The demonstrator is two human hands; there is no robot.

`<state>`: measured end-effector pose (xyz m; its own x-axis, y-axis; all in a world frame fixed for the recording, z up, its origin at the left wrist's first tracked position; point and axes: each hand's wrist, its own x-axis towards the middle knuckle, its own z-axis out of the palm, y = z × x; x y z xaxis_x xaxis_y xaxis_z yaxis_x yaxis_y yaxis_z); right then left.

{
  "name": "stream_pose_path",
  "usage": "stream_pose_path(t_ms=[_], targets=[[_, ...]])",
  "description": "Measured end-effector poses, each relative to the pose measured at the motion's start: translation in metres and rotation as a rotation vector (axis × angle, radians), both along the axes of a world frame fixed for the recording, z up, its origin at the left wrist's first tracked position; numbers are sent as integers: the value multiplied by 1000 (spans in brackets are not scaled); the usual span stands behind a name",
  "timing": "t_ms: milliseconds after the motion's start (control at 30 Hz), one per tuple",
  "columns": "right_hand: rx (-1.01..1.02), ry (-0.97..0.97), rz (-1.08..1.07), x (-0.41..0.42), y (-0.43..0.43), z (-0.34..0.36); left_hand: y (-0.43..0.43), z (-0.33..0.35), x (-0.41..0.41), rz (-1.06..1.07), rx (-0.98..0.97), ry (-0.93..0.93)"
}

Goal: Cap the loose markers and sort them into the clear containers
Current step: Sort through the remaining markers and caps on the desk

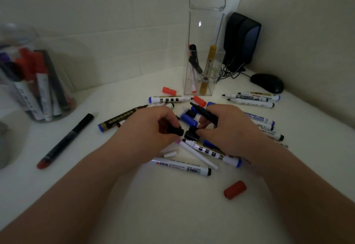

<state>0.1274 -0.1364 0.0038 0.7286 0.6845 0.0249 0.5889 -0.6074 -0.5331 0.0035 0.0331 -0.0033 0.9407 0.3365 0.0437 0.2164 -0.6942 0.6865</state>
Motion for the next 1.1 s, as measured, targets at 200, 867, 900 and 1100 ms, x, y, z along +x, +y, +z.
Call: stream_pose_path(t_ms=[200, 867, 900, 1100], targets=[[74, -45, 53, 0, -3, 2, 0, -1, 3, -18, 71, 39], [331, 176, 105, -8, -14, 0, 0, 4, 1, -38, 36, -131], [352, 180, 102, -10, -14, 2, -1, 7, -1, -53, -53, -178], [514, 169, 106, -27, -9, 7, -12, 10, 0, -21, -536, -276]])
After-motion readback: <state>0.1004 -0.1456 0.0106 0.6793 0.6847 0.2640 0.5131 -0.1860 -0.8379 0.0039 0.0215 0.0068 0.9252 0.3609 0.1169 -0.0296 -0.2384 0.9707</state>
